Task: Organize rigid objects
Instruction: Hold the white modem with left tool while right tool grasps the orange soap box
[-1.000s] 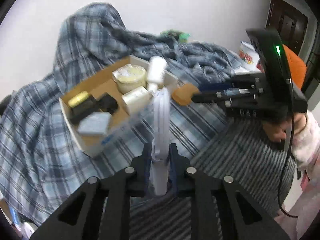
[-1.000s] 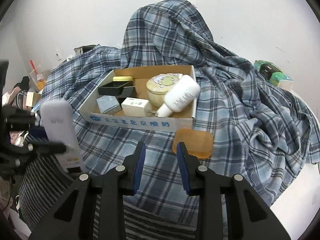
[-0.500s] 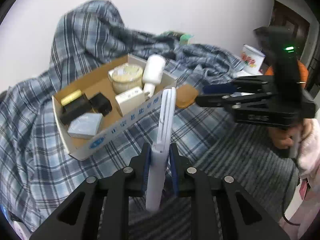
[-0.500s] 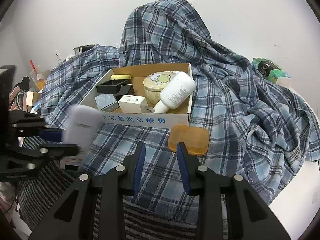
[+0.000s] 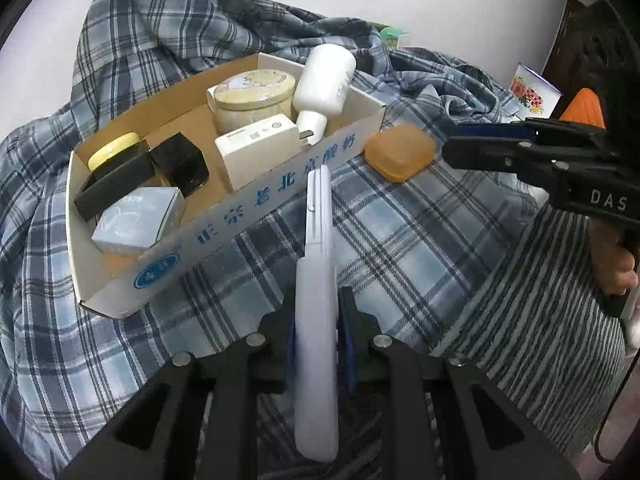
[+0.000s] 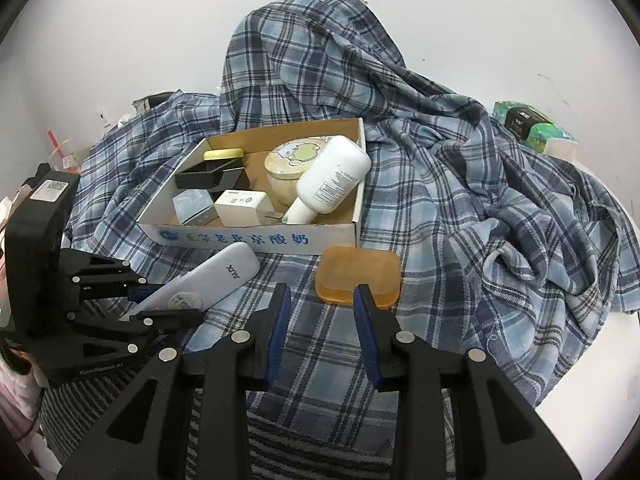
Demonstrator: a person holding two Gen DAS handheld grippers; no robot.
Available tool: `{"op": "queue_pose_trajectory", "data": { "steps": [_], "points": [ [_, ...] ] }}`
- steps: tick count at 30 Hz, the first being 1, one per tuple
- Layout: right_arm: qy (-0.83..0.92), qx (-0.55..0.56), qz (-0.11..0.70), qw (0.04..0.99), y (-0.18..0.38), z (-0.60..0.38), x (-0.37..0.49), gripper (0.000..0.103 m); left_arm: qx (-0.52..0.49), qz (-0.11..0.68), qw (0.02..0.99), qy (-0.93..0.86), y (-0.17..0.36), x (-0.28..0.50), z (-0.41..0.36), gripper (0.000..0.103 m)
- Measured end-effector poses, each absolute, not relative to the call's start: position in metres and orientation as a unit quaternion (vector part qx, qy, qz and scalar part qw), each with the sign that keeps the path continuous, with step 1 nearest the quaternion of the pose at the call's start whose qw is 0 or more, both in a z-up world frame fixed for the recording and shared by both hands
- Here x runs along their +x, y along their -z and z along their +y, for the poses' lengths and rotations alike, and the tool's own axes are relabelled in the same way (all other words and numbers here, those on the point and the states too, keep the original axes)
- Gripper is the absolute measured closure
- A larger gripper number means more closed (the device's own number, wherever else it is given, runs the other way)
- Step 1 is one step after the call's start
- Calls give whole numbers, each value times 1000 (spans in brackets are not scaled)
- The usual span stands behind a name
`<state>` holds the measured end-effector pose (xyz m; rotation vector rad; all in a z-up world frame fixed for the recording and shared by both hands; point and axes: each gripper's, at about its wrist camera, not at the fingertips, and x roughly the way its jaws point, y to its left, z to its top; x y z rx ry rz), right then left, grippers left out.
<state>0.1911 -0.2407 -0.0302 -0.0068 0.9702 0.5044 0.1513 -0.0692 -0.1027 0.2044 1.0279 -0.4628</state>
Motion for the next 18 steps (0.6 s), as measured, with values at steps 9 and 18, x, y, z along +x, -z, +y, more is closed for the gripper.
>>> {"op": "queue_pose_trajectory", "data": {
  "steps": [9,18],
  "points": [
    [-174,12,484,858,33,-246,207,24,73,435,875,199,87,145,-57,85],
    [-157,-40,482,861,46,-216,222,24,53,324,931,157,53,116,-34,85]
  ]
}}
